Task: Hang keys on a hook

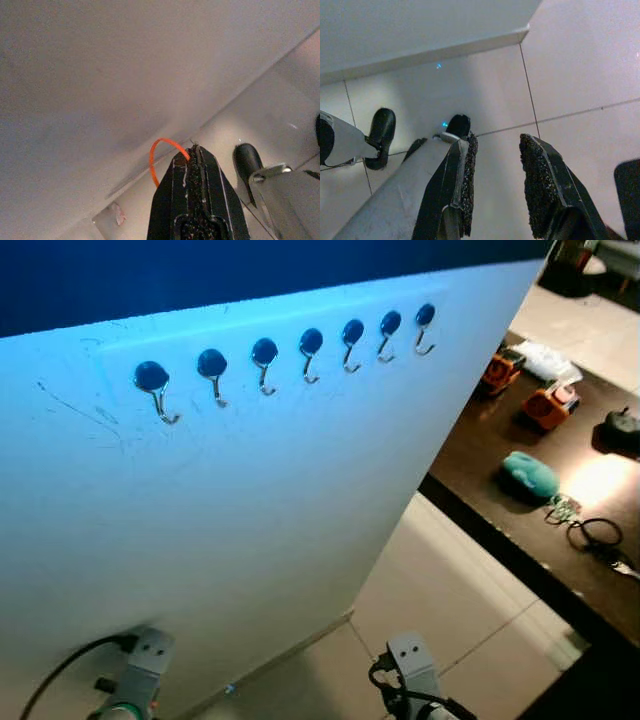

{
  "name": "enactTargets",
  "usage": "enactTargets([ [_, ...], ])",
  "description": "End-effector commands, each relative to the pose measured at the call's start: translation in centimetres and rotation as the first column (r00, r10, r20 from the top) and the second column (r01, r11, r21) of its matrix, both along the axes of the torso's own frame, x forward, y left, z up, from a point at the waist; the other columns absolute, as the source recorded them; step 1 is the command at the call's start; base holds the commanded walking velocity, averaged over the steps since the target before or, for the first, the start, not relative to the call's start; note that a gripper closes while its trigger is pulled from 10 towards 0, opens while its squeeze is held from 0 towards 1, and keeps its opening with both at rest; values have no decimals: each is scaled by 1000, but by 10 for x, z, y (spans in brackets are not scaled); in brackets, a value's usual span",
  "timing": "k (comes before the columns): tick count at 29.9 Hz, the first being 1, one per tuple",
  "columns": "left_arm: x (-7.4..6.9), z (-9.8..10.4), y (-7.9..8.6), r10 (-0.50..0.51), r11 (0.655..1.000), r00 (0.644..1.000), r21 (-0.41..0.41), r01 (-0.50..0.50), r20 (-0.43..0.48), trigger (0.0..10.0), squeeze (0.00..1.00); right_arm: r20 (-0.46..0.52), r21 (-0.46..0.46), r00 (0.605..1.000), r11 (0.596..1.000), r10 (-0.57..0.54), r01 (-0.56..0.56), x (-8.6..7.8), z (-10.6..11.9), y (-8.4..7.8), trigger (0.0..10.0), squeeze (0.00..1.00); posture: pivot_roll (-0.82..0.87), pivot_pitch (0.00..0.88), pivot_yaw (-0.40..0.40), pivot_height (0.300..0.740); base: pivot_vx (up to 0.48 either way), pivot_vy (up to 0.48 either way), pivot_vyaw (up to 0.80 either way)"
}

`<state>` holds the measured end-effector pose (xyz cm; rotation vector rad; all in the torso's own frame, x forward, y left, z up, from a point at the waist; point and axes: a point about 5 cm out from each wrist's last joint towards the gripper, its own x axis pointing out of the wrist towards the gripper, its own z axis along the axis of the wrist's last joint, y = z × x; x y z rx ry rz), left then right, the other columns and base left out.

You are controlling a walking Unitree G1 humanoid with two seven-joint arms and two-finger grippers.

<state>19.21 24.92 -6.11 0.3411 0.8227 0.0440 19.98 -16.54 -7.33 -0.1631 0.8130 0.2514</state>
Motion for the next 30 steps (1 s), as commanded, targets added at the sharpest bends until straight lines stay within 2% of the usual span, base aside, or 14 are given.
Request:
enactTargets([
  [1, -11, -7, 0, -1, 1000, 999, -11, 0, -41, 10000, 0, -41, 6, 999, 1000, 2, -2, -10, -6, 1, 10000, 0, 21, 64, -48, 740, 0, 0, 0],
  [2, -16, -9, -1, -36, 999, 997, -3, 35, -61, 10000, 0, -53, 8, 998, 999, 41, -40, -12, -7, 5, 10000, 0, 29, 73, -56, 740, 0, 0, 0],
  [3, -16, -9, -1, -36, 999, 997, -3, 35, -61, 10000, 0, -53, 8, 998, 999, 41, -40, -12, -7, 5, 10000, 0, 29, 73, -56, 740, 0, 0, 0],
  [4, -20, -10, -1, -85, 996, 994, 21, 87, -68, 10000, 0, -65, 8, 995, 997, 77, -77, -15, -9, 9, 10000, 0, 56, 75, -60, 740, 0, 0, 0],
  [6, -21, -10, -1, -118, 992, 991, 31, 120, -64, 10000, 0, -75, 8, 992, 995, 102, -102, -18, -10, 11, 10000, 0, 74, 72, -59, 740, 0, 0, 0],
  [7, -21, -8, 0, -138, 989, 989, 41, 140, -50, 10000, 0, -81, 4, 990, 993, 117, -117, -19, -10, 11, 10000, 0, 88, 54, -36, 740, 0, 0, 0],
  [10, -18, -5, 6, -87, 995, 996, 43, 87, -18, 10000, 0, -77, -12, 992, 995, 102, -103, -17, -9, 6, 10000, 0, 95, 65, -31, 740, 0, 0, 0],
  [13, -13, -1, 14, -20, 998, 1000, 65, 19, 9, 10000, 0, -61, -19, 997, 999, 47, -48, -12, -7, 0, 10000, 0, 83, 39, -12, 740, 0, 0, 0],
  [14, -8, 3, 18, 77, 994, 996, 70, -81, 53, 10000, 0, -33, -5, 999, 1000, -4, 4, -6, -4, -3, 10000, 0, 65, 58, 35, 740, 0, 0, 0],
  [16, -5, 5, 18, 95, 993, 993, 69, -100, 66, 10000, 0, -23, 4, 999, 1000, -22, 22, -5, -3, -3, 10000, 0, 65, 58, 35, 740, 0, 0, 0],
  [18, 0, 8, 18, 72, 994, 994, 77, -78, 83, 10000, 0, -15, 19, 999, 999, -41, 41, -4, -2, 0, 10000, 0, 57, 53, 53, 740, 0, 0, 0],
  [20, 12, 16, 17, -10, 994, 993, 106, -2, 120, 10000, 0, 5, 63, 998, 996, -68, 68, -2, -1, 13, 10000, 0, 63, 56, 81, 740, 0, 0, 0],
  [23, 16, 20, 19, -32, 993, 989, 120, 14, 144, 10000, 0, 19, 93, 996, 992, -92, 90, 0, 0, 21, 10000, 0, 54, 54, 98, 740, 0, 0, 0],
  [30, 21, 23, 14, -54, 993, 984, 117, 34, 171, 10000, 0, 45, 115, 993, 988, -112, 106, 5, 3, 23, 10000, 0, 32, 76, 87, 740, 0, 0, 0],
])
